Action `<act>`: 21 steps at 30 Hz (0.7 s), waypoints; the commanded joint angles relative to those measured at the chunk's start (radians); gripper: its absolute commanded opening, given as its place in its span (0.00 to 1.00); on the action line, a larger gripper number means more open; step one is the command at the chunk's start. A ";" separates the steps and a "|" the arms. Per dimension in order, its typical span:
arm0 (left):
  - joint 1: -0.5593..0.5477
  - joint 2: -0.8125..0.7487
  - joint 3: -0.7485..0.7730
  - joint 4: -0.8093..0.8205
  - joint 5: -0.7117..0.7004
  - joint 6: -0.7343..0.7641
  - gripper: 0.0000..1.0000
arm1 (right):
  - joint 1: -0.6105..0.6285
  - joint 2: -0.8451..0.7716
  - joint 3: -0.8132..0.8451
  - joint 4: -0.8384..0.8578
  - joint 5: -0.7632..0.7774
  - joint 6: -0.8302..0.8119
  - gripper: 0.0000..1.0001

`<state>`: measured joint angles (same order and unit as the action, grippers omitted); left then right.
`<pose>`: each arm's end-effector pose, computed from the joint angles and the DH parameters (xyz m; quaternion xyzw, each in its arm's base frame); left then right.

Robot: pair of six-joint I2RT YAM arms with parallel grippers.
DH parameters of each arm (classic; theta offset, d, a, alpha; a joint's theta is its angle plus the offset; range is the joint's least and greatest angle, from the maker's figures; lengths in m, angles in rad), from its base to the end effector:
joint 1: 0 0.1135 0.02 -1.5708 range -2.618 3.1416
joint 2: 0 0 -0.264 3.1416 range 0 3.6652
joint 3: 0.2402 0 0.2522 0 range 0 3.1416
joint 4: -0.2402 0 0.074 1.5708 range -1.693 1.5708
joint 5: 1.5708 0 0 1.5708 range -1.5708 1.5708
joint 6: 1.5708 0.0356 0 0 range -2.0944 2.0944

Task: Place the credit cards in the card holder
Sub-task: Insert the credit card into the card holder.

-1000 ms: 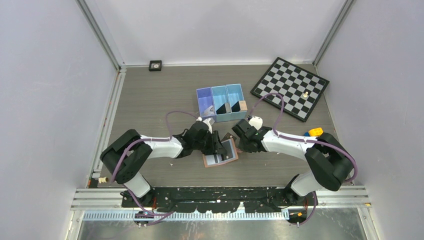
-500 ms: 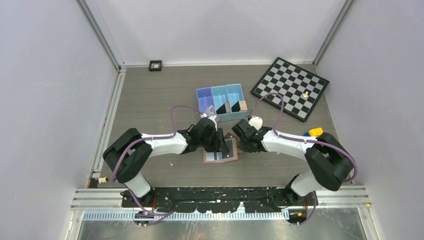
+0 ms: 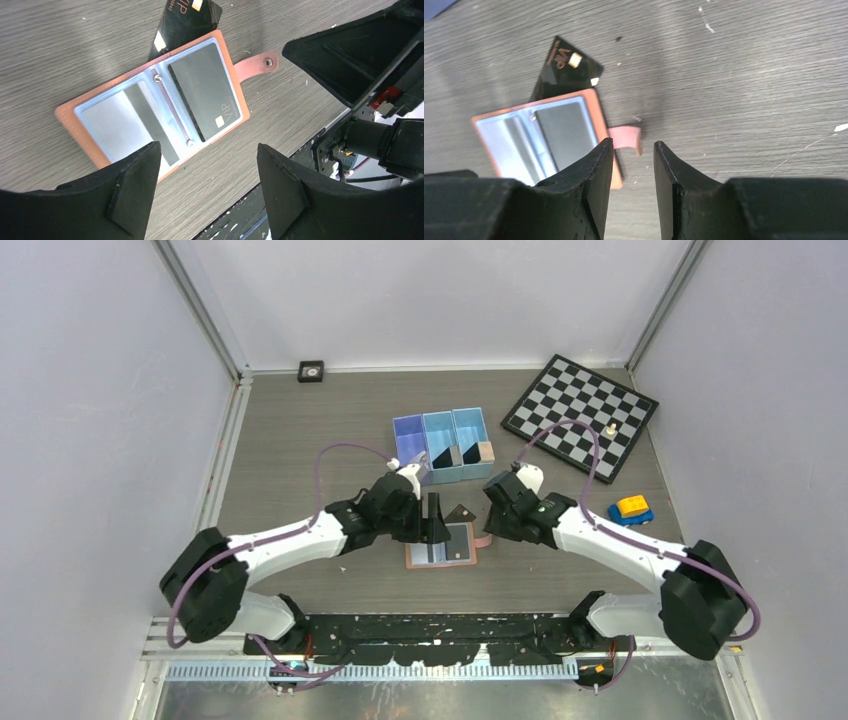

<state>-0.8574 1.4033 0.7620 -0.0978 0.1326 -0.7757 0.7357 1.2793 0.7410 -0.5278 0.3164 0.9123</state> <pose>0.1855 -0.2216 0.2017 0.0640 0.9109 -0.3353 0.2318 0.1834 0.1511 0.1979 0.1235 0.9490 0.0773 0.2794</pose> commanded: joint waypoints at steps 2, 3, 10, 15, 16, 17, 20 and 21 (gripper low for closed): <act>0.024 -0.106 -0.057 -0.132 -0.099 0.072 0.73 | 0.001 -0.100 0.003 0.018 -0.127 -0.034 0.42; 0.036 -0.116 -0.073 -0.137 -0.099 0.070 0.72 | 0.001 -0.109 -0.003 0.041 -0.154 -0.031 0.42; 0.089 -0.123 -0.131 -0.121 -0.082 0.055 0.60 | 0.001 -0.035 -0.035 0.182 -0.319 0.013 0.29; 0.097 -0.087 -0.137 -0.109 -0.074 0.054 0.56 | -0.003 0.075 -0.041 0.235 -0.383 0.035 0.22; 0.098 -0.081 -0.139 -0.102 -0.073 0.054 0.55 | -0.003 0.092 -0.045 0.249 -0.392 0.038 0.22; 0.099 -0.074 -0.141 -0.097 -0.071 0.054 0.54 | -0.004 0.104 -0.048 0.259 -0.397 0.043 0.21; 0.101 -0.055 -0.147 -0.083 -0.065 0.051 0.50 | -0.004 0.133 -0.052 0.275 -0.399 0.052 0.20; 0.101 -0.048 -0.147 -0.079 -0.062 0.050 0.50 | -0.005 0.138 -0.052 0.279 -0.398 0.053 0.20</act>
<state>-0.7635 1.3338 0.6228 -0.2195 0.0639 -0.7280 0.7353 1.4044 0.6876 -0.3168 -0.0490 0.9421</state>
